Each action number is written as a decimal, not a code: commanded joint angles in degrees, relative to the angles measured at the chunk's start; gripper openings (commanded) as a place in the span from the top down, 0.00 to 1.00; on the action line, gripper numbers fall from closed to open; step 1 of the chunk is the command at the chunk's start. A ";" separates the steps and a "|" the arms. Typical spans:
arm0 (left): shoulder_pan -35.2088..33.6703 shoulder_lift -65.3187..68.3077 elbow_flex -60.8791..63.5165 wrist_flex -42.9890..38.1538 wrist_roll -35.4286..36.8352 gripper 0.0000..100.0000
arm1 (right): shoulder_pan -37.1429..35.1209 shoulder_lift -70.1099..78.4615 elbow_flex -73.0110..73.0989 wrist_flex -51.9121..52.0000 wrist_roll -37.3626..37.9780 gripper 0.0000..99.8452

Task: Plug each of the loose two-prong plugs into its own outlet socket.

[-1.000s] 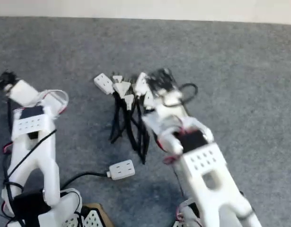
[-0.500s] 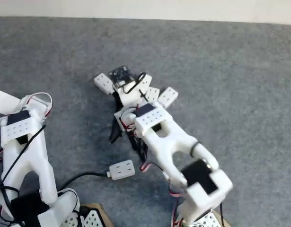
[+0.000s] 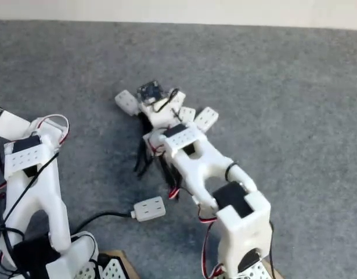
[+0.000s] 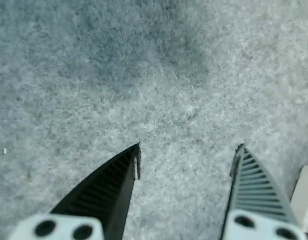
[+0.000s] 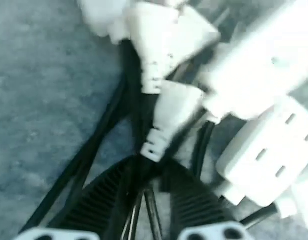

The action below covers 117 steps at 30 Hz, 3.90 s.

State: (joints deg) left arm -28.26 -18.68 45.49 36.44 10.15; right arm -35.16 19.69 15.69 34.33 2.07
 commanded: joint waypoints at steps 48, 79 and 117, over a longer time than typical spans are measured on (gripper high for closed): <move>4.00 -0.66 1.19 -1.67 -0.09 0.70 | 58.86 -9.80 -15.43 22.99 44.57 0.81; 4.00 -0.66 1.27 -1.67 -0.09 0.70 | 34.33 11.47 -27.03 19.30 35.34 0.77; 7.08 -0.66 3.56 -5.36 -4.31 0.70 | 34.24 5.85 -60.00 66.68 27.87 0.99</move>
State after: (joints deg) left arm -22.37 -18.68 49.36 31.78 6.29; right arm 0.88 37.27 -49.45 98.86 32.75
